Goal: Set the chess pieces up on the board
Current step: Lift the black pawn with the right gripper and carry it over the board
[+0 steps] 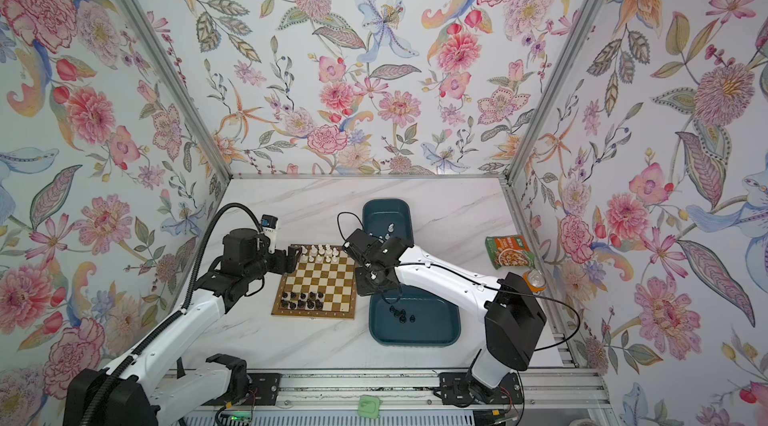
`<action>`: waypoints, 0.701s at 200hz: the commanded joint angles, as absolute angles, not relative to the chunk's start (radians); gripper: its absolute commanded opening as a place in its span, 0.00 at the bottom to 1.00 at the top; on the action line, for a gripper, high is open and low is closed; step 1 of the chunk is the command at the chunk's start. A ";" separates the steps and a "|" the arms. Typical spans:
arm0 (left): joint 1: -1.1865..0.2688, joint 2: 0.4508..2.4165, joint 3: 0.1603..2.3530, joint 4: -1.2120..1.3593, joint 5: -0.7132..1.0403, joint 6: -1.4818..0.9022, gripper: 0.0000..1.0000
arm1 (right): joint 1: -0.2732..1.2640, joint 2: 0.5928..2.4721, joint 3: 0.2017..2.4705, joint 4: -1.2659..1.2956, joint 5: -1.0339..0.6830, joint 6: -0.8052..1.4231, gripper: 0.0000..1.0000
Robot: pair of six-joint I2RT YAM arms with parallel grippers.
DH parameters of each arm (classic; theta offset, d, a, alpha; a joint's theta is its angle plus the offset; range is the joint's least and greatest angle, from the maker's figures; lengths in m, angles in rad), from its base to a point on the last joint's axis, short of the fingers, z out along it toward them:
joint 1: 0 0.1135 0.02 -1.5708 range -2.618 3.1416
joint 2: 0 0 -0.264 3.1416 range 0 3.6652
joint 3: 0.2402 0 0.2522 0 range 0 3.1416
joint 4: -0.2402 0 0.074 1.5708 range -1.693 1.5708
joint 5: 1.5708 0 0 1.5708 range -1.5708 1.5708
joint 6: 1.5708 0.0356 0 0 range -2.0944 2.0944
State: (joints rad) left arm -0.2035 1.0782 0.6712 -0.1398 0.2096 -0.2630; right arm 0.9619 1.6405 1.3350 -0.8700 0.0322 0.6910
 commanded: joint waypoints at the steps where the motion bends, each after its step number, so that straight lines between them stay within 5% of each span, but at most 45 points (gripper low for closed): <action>1: -0.151 1.109 0.720 -0.161 0.261 -0.325 0.87 | 0.975 1.680 1.381 -0.836 0.009 0.648 0.12; 140: -0.091 1.100 0.696 -0.192 0.251 -0.375 0.86 | 1.064 1.870 1.442 -0.776 -0.072 0.572 0.12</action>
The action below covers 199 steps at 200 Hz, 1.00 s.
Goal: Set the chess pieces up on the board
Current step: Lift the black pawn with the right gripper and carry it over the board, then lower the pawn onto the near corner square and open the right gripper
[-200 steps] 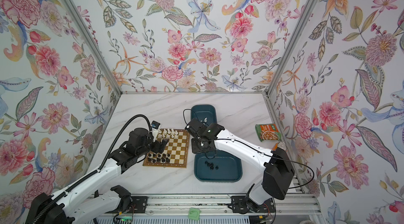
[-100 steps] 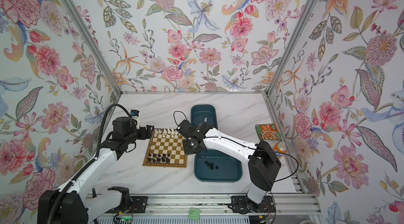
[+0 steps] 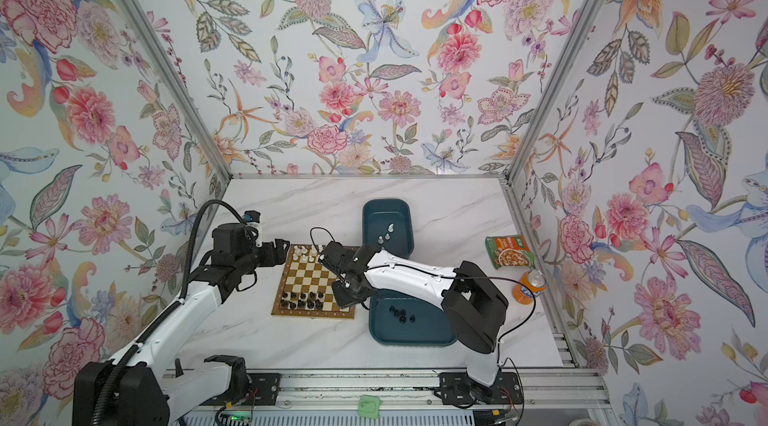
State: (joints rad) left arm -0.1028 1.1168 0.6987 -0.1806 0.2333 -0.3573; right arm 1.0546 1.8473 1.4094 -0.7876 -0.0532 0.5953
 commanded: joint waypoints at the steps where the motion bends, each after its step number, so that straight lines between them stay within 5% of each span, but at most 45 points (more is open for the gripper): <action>1: -0.090 1.099 0.696 -0.192 0.251 -0.376 0.86 | 1.063 1.871 1.442 -0.775 -0.073 0.572 0.12; 199: -0.074 1.086 0.684 -0.176 0.247 -0.377 0.86 | 1.061 1.963 1.465 -0.753 -0.064 0.557 0.14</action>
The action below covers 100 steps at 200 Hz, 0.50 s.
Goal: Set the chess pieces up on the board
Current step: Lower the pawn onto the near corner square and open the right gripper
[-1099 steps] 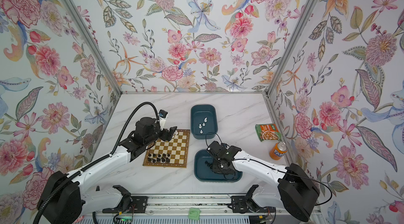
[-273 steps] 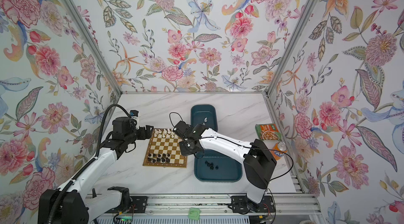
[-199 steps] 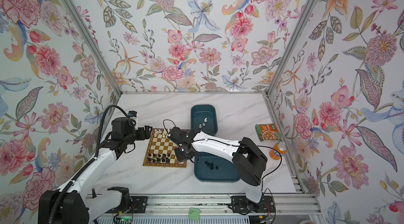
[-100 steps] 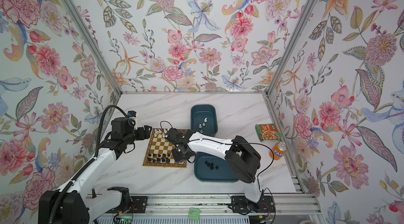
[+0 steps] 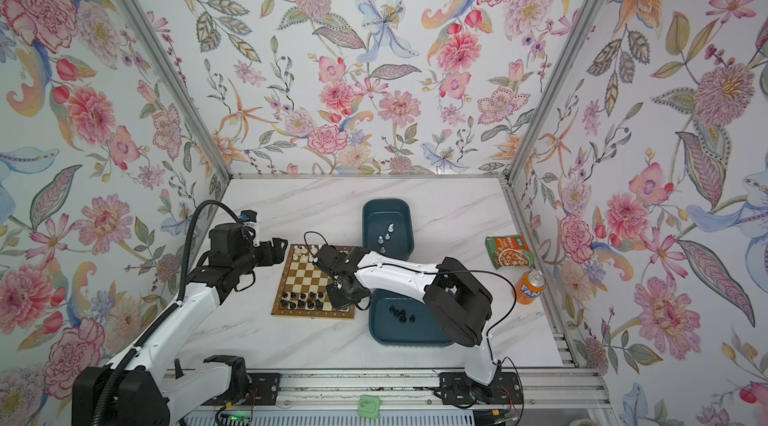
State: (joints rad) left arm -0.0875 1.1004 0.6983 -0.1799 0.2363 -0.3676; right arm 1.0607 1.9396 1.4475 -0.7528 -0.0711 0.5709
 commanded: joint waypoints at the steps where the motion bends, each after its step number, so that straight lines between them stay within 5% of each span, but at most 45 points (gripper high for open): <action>1: -0.074 1.086 0.684 -0.176 0.247 -0.377 0.86 | 1.060 1.964 1.466 -0.753 -0.065 0.556 0.15; 65: -0.071 1.083 0.677 -0.175 0.245 -0.377 0.86 | 1.056 1.976 1.469 -0.753 -0.056 0.557 0.15; 100: -0.069 1.086 0.678 -0.172 0.247 -0.376 0.85 | 1.055 1.977 1.468 -0.753 -0.056 0.558 0.23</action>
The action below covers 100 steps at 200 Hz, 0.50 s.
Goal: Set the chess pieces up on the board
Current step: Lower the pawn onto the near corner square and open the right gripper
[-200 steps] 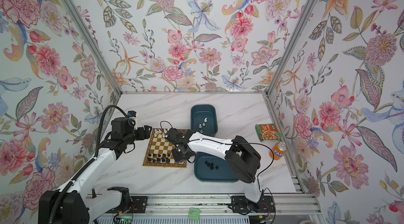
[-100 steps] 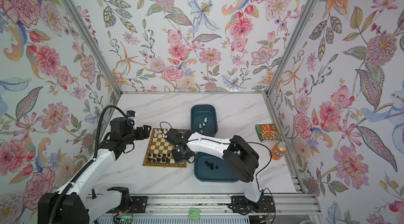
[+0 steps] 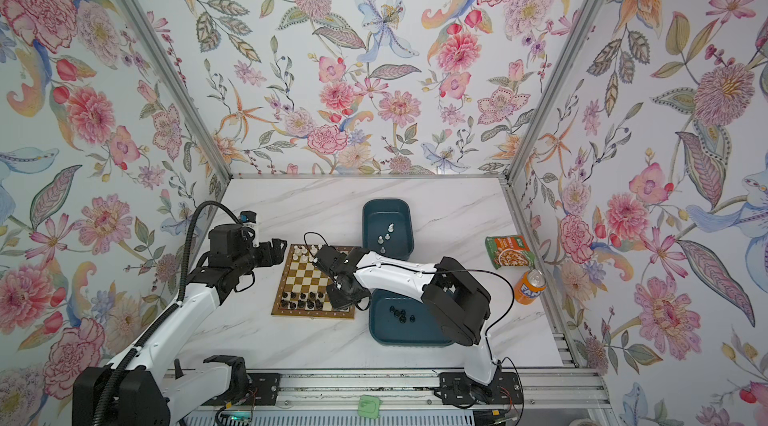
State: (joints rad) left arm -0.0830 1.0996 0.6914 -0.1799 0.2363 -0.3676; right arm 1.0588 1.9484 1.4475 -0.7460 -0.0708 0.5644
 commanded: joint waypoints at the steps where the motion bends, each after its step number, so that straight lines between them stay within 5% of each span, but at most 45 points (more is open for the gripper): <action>1: -0.069 1.086 0.678 -0.173 0.247 -0.377 0.85 | 1.054 1.977 1.468 -0.753 -0.057 0.558 0.24; 100: -0.062 1.085 0.685 -0.171 0.244 -0.376 0.85 | 1.043 1.948 1.486 -0.753 -0.046 0.540 0.44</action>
